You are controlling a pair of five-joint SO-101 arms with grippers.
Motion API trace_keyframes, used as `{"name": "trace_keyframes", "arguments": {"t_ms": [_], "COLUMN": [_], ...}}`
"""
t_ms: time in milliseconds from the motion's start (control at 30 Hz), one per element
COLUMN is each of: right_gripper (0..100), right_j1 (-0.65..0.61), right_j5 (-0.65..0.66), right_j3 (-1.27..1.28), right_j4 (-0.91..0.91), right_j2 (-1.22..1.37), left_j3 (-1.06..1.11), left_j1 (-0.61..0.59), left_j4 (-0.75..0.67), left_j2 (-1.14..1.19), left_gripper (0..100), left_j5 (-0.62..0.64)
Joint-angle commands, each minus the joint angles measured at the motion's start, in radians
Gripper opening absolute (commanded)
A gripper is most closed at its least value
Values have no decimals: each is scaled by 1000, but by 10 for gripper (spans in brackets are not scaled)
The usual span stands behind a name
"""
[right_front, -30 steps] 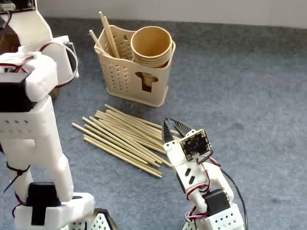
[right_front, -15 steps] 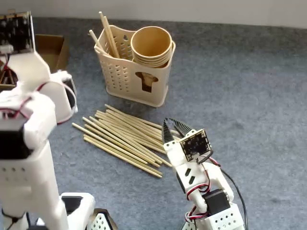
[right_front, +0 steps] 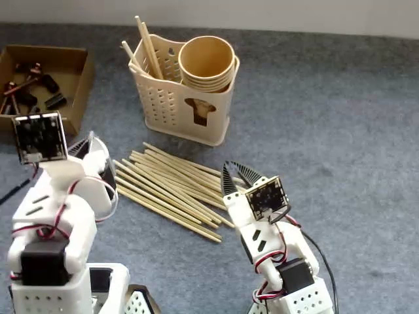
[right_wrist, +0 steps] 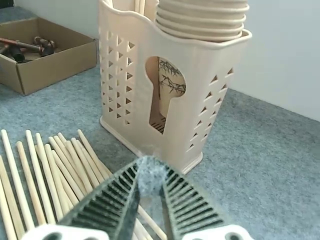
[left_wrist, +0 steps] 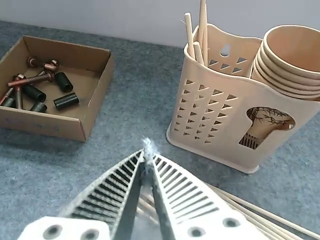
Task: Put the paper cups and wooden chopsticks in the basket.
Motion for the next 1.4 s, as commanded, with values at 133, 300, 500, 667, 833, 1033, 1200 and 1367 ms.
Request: {"name": "trace_keyframes", "arguments": {"t_ms": [133, 300, 500, 667, 833, 1033, 1200, 1367], "right_gripper": [9, 9, 9, 9, 9, 9, 9, 9], "right_j1": [10, 10, 10, 10, 10, 10, 10, 10], "right_j5": [12, 12, 12, 12, 12, 12, 12, 12], "right_j3": [151, 151, 151, 151, 151, 151, 151, 151], "right_j4": [4, 4, 4, 4, 4, 4, 4, 4], "right_j2": [2, 2, 2, 2, 2, 2, 2, 2], "left_j3": [151, 251, 392, 486, 585, 707, 789, 888], "left_j1": [-15, -12, -13, -15, -15, -16, -16, -16], "left_j4": [-32, -34, -48, -48, -48, -48, -48, -48], "left_j2": [-200, -326, -461, -504, -503, -503, -503, -503], "left_gripper": [6, 7, 8, 8, 8, 8, 7, 6], "left_j5": [-48, -152, -195, -222, -221, -222, -222, -222]}}
